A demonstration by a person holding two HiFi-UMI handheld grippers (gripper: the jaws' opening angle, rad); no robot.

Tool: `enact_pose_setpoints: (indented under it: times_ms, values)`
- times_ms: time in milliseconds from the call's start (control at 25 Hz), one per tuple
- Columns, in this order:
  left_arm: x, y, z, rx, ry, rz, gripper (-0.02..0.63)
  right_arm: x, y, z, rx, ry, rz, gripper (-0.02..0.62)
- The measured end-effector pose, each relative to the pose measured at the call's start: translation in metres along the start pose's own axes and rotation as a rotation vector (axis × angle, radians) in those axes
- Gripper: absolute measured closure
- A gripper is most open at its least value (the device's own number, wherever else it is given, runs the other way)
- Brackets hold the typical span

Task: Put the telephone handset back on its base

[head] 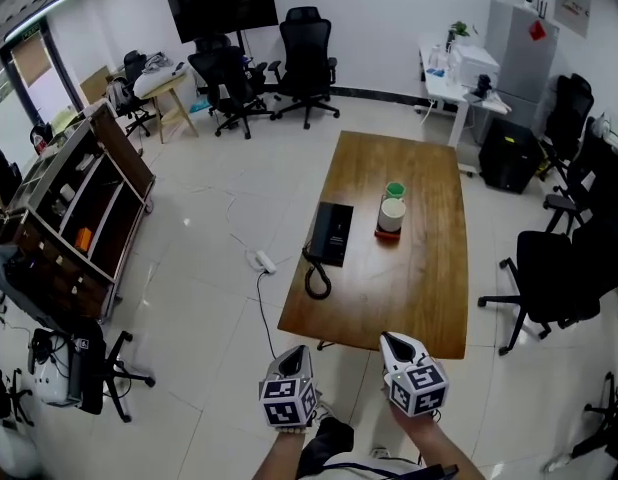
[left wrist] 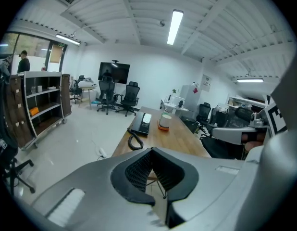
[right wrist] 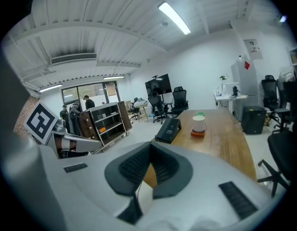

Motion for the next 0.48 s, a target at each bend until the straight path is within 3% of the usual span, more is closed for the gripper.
enact_pose_setpoints:
  times_ms: [480]
  values:
    - [-0.078,0.067,-0.091,-0.024,-0.063,-0.04,0.598,-0.115,0.046,-0.006,-0.02,-0.06,-0.003,0.594]
Point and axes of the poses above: the fingertips, and each gripper's own axes: x forward along the fingers, z to its left, y out of its underside, the point moved 6 cm from there along -x, backward along the fingers, and after that the axes turned 2 degrees about -x, right-handed, at the moved point
